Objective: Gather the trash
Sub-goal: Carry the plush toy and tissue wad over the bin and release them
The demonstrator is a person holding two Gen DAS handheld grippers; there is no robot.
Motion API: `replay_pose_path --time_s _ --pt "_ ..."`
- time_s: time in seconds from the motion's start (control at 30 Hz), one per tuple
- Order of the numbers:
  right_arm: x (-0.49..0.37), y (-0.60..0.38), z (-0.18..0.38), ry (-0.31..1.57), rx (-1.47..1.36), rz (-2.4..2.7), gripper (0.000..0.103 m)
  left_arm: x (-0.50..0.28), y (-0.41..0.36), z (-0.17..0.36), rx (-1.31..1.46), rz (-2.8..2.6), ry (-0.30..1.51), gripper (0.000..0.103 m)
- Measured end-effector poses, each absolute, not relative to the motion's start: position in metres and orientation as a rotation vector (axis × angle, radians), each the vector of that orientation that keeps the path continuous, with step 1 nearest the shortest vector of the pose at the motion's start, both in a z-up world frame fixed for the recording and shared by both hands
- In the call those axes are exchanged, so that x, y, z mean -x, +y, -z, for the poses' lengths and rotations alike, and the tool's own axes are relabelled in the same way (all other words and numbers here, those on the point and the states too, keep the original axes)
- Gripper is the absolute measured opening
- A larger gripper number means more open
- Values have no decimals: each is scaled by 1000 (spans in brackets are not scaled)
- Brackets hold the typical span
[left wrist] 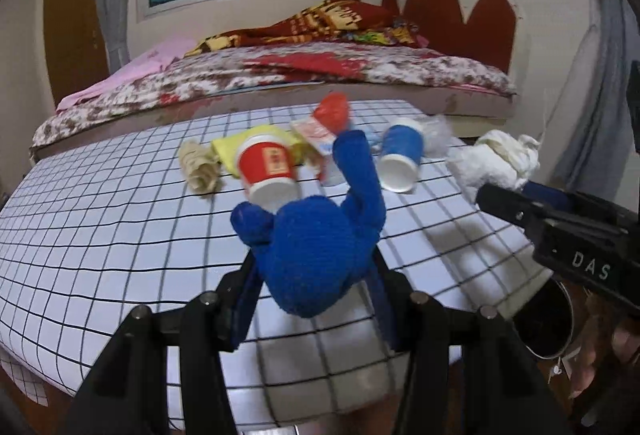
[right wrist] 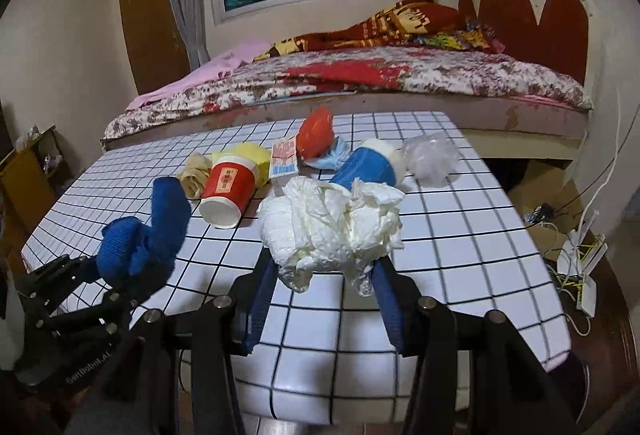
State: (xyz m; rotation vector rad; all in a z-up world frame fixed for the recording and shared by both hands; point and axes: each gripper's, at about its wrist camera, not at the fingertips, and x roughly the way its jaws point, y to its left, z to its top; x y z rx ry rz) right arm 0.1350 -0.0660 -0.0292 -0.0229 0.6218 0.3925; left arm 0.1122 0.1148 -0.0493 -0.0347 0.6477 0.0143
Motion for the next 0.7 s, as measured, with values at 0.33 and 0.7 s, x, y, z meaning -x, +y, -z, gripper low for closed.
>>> replay_pose_path --time_s 0.33,0.7 --pt "-107 -126 14 576 -4 -319 50 -103 69 47 14 84 646 51" --pt "-83 -199 11 561 -37 -202 50 -98 -3 42 -21 216 644 51"
